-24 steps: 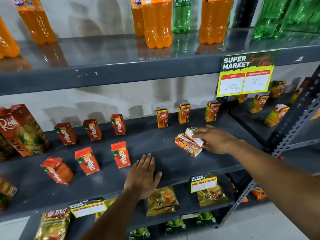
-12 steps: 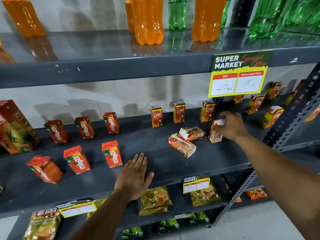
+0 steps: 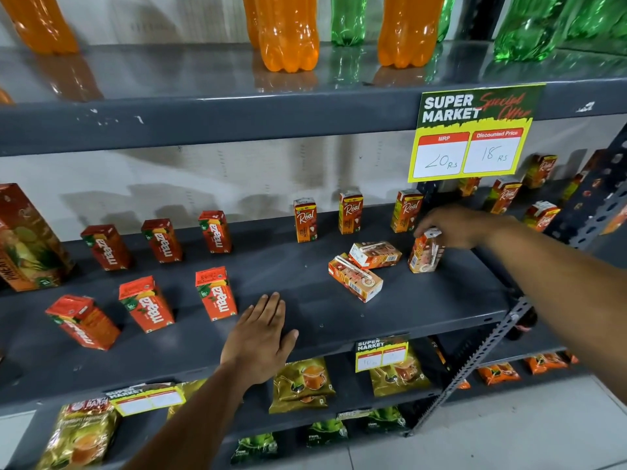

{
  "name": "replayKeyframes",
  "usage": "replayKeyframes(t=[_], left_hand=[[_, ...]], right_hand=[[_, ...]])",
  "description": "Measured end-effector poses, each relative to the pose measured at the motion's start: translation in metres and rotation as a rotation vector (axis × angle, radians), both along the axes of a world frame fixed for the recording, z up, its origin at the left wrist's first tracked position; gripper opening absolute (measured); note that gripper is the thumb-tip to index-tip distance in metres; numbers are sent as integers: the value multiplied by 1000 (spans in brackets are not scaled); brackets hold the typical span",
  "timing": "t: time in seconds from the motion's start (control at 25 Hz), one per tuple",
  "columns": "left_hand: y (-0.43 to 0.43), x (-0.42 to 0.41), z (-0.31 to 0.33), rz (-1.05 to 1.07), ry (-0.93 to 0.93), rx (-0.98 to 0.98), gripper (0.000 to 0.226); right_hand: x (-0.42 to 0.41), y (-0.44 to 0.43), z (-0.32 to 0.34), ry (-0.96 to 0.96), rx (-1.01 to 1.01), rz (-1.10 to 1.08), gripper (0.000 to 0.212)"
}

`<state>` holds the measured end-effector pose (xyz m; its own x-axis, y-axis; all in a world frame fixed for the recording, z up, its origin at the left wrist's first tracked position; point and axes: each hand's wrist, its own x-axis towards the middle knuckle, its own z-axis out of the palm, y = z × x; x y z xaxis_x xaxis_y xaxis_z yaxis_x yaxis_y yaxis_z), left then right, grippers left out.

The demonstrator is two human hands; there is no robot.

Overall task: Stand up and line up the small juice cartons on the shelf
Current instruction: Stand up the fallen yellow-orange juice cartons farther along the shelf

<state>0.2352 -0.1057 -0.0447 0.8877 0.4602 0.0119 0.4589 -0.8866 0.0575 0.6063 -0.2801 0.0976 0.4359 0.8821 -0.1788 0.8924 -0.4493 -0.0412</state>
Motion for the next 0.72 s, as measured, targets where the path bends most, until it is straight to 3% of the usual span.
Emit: replayKeyframes(t=[0.12, 0.44, 0.64, 0.72], left_hand=[[-1, 0, 1, 2, -3, 0, 99], [0, 1, 0, 1, -1, -2, 96], [-1, 0, 2, 3, -1, -4, 96], [-1, 1, 2, 6, 1, -8, 94]], right_hand=[[1, 2, -3, -111, 50, -110, 24], [6, 5, -14, -125, 158, -537, 41], [-5, 3, -5, -231, 116, -625, 56], [-15, 9, 1, -278, 217, -477, 50]])
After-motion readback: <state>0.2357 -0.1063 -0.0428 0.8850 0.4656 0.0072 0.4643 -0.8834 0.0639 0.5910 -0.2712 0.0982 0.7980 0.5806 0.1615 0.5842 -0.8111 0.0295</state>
